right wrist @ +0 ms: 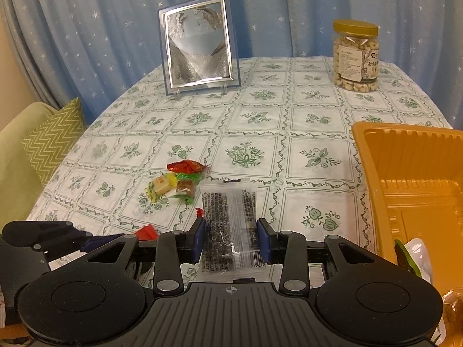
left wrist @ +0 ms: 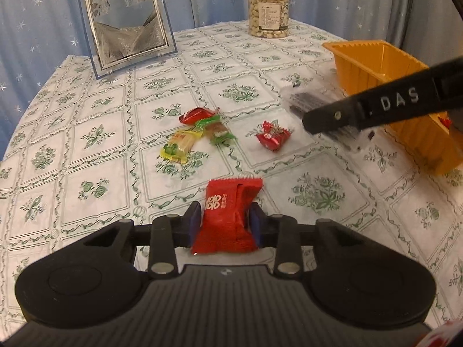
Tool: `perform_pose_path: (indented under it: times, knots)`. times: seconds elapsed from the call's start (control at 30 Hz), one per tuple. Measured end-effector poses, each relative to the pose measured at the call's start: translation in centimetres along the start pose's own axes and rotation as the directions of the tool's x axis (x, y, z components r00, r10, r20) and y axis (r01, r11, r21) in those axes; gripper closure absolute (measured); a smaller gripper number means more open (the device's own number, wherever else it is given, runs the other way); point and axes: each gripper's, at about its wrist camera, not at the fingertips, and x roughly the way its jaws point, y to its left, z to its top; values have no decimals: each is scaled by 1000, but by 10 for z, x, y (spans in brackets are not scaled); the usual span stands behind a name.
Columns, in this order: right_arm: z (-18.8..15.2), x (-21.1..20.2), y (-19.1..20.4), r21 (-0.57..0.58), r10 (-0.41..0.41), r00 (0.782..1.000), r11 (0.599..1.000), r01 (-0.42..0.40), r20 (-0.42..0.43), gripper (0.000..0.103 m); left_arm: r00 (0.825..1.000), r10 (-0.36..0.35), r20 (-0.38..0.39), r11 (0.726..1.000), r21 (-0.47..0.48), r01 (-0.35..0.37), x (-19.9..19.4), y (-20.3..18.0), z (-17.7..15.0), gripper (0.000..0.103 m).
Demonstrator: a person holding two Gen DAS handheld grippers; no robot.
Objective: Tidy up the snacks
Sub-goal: 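Carry the clear packet and red bar over the orange tray with both tools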
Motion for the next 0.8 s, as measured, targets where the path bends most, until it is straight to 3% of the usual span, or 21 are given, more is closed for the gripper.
perform_pose_path:
  times: [0.2, 0.4, 0.53, 0.8]
  knots:
    - [0, 2, 1, 0, -3, 1000, 1000, 3, -1, 65, 1000, -14, 3, 999, -31, 14, 1, 0, 1, 76]
    - [-1, -8, 2, 17, -15, 1000, 1000, 14, 26, 65, 999, 48, 19, 993, -107, -46, -14, 0, -1, 79]
    - [-8, -29, 7, 36, -41, 997, 999, 38, 66, 65, 995, 90, 44, 979, -189, -80, -35, -3, -6, 79]
    - [-52, -84, 23, 108, -66, 994, 993, 57, 88, 65, 992, 99, 83, 956, -286, -72, -97, -26, -18, 79]
